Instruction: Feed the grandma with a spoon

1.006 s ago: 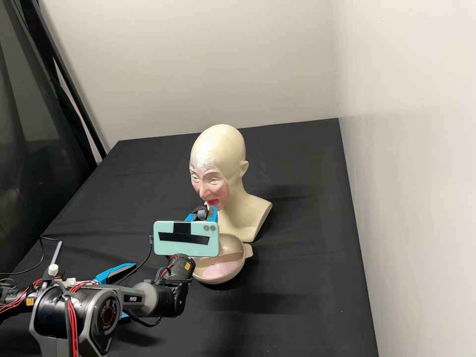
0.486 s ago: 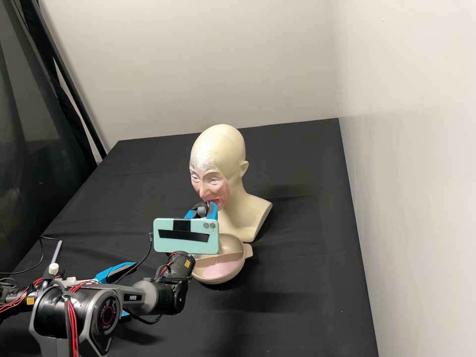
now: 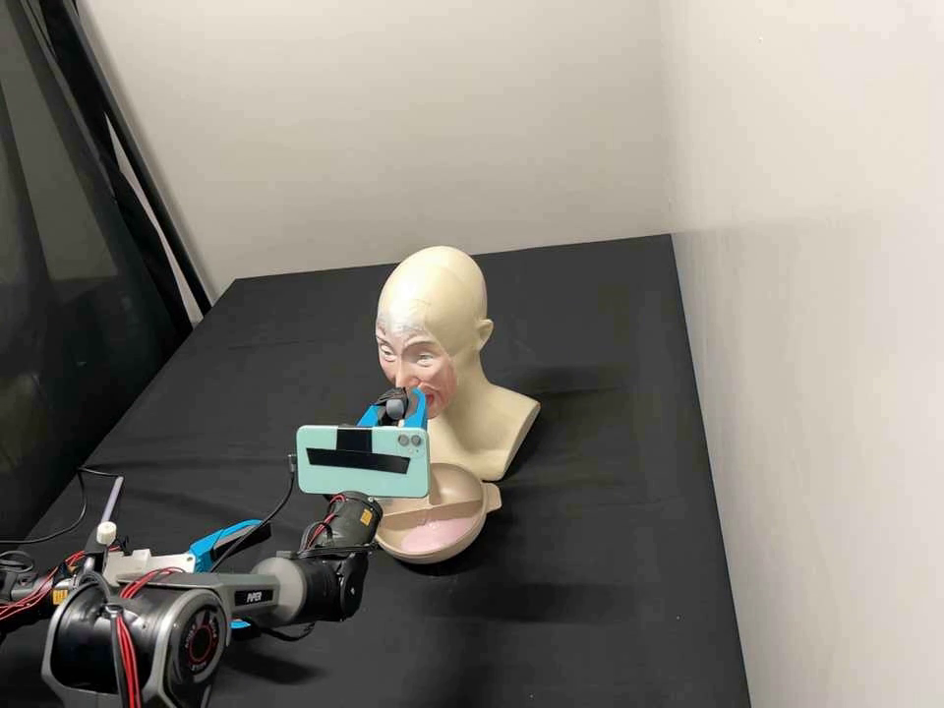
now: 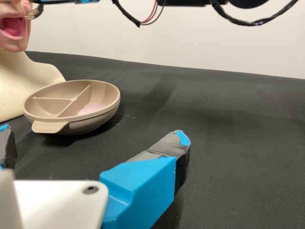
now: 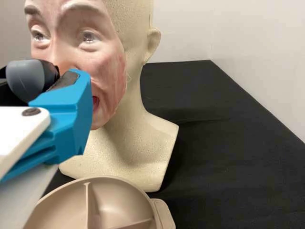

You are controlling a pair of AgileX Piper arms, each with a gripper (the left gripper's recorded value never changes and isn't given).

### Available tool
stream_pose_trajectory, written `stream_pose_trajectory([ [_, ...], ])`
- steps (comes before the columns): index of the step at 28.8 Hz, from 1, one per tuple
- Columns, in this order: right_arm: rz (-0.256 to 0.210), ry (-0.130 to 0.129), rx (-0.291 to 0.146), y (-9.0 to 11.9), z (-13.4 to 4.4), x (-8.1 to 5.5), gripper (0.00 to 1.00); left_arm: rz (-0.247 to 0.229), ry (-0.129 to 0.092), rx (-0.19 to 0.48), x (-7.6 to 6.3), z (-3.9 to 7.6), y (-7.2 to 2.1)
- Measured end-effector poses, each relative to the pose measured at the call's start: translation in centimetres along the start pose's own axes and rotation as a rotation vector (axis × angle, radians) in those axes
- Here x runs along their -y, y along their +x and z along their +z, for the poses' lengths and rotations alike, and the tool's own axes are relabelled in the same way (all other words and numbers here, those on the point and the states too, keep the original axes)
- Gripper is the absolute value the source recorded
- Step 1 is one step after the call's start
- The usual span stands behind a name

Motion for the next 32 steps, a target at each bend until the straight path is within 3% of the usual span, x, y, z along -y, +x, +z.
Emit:
stream_pose_trajectory([
  [9,0.000,0.004,-0.025,0.6,-1.0,-0.1,0.00,0.001,-0.001,-0.004,0.0,-0.1,0.00],
  [14,0.001,0.018,-0.021,0.8,-1.2,0.1,0.00,0.002,-0.002,-0.007,-0.1,-0.2,0.00],
  [32,-0.035,0.018,-0.015,0.6,-1.3,1.0,0.00,-0.008,-0.004,-0.015,0.2,-0.5,0.10],
])
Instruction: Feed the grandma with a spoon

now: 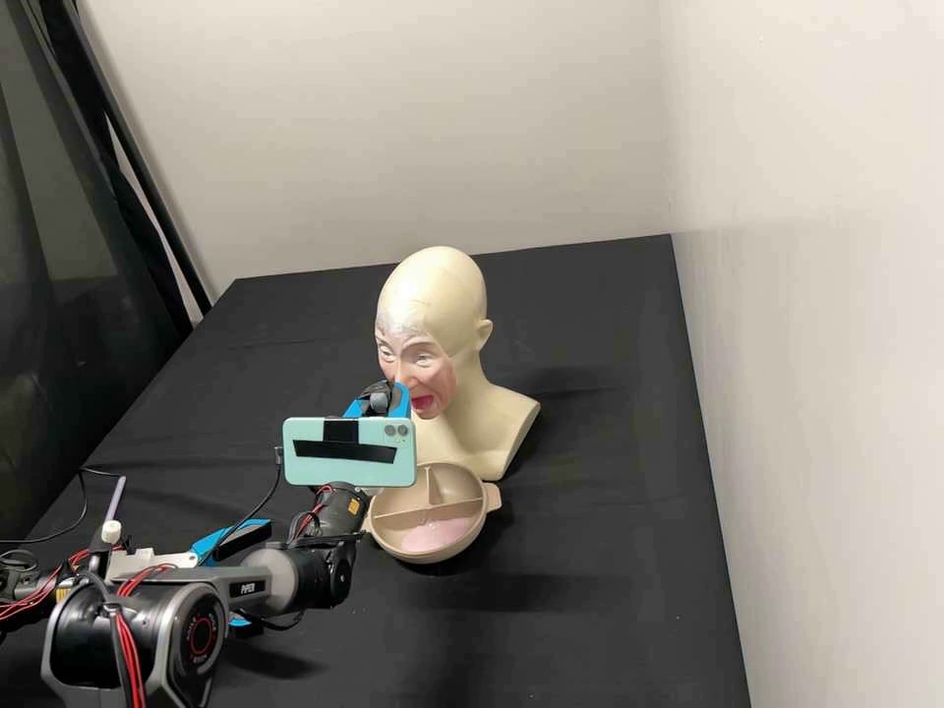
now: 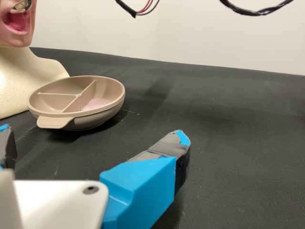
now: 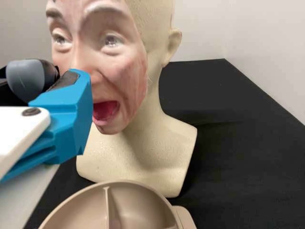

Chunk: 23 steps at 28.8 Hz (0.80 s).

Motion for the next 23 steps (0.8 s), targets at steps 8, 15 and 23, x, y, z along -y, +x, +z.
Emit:
stream_pose_trajectory([
  [8,-0.012,0.002,0.013,-0.2,0.2,0.2,0.00,0.000,0.000,0.000,0.0,0.0,0.00],
  [15,-0.015,0.002,0.011,-0.2,0.2,0.3,0.00,0.000,0.000,0.000,0.0,0.0,0.00],
  [23,-0.037,0.003,0.037,0.2,0.9,1.1,0.00,0.000,0.000,0.000,0.0,0.0,0.00],
])
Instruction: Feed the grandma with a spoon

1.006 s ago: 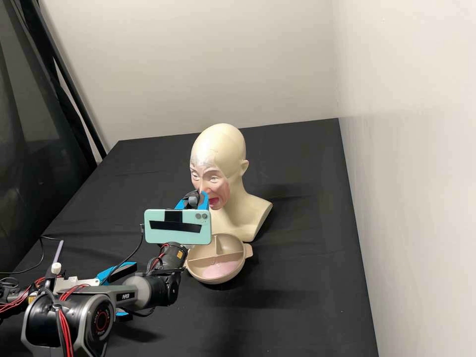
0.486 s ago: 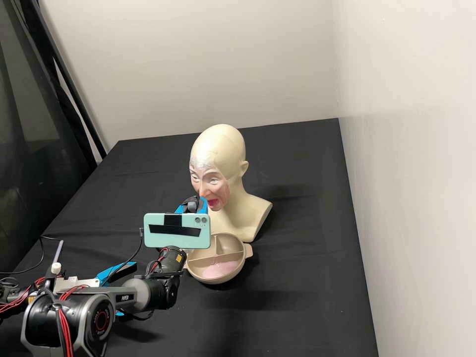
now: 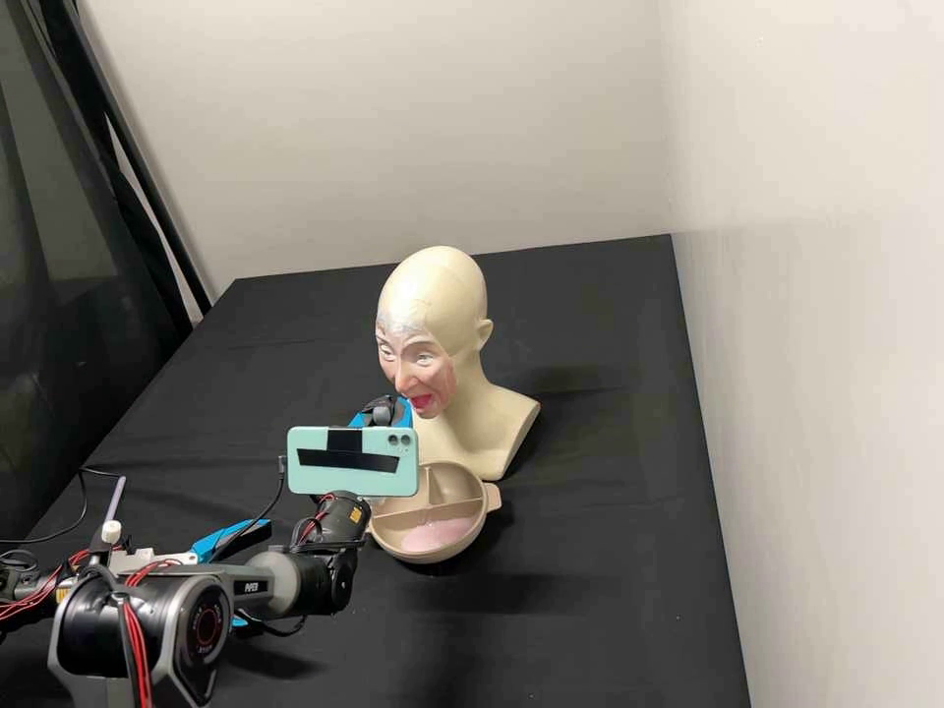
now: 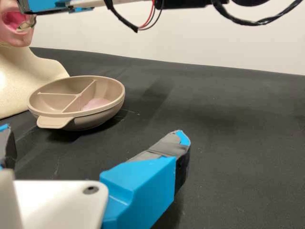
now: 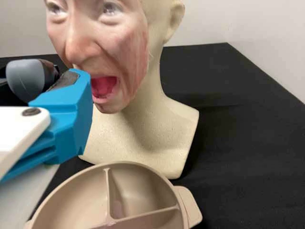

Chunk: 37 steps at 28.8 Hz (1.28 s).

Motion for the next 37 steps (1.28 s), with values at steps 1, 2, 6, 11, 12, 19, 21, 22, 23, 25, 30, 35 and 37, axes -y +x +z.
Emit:
stream_pose_trajectory([
  [1,0.001,0.000,-0.001,0.04,-0.03,-0.03,0.00,0.000,0.000,0.000,0.00,0.00,0.00],
  [2,0.000,0.000,0.000,0.06,0.01,0.01,0.00,0.000,0.000,0.000,0.00,0.00,0.00],
  [6,0.007,-0.002,-0.008,0.32,-0.21,-0.17,0.00,0.000,0.000,0.000,0.00,0.00,0.00],
  [11,0.006,-0.002,-0.007,0.53,-0.14,-0.10,0.00,-0.004,0.000,-0.001,0.11,-0.03,0.11],
  [12,0.006,-0.002,-0.007,0.53,-0.14,-0.10,0.00,-0.004,0.000,-0.001,0.11,-0.03,0.11],
  [19,0.007,-0.002,-0.008,0.57,-0.19,-0.14,0.00,-0.004,0.000,-0.001,0.11,-0.03,0.11],
  [21,0.010,-0.001,-0.011,0.64,-0.27,-0.21,0.00,-0.004,0.000,-0.001,0.11,-0.03,0.11],
  [22,0.010,-0.001,-0.011,0.64,-0.27,-0.21,0.00,-0.004,0.000,-0.001,0.11,-0.03,0.11],
  [23,0.011,-0.001,-0.012,0.67,-0.31,-0.24,0.00,-0.004,0.000,-0.001,0.11,-0.03,0.11],
  [25,0.011,-0.001,-0.012,0.67,-0.31,-0.24,0.00,-0.004,0.000,-0.001,0.11,-0.03,0.11],
  [30,0.007,-0.002,-0.009,0.72,-0.18,-0.13,0.00,-0.004,0.000,-0.001,0.11,-0.03,0.11],
  [35,0.003,-0.002,-0.003,0.57,-0.01,0.01,0.00,-0.004,0.000,-0.001,0.11,-0.03,0.11],
  [37,-0.005,0.003,0.006,0.30,0.29,0.26,0.00,-0.004,0.000,-0.001,0.11,-0.03,0.11],
])
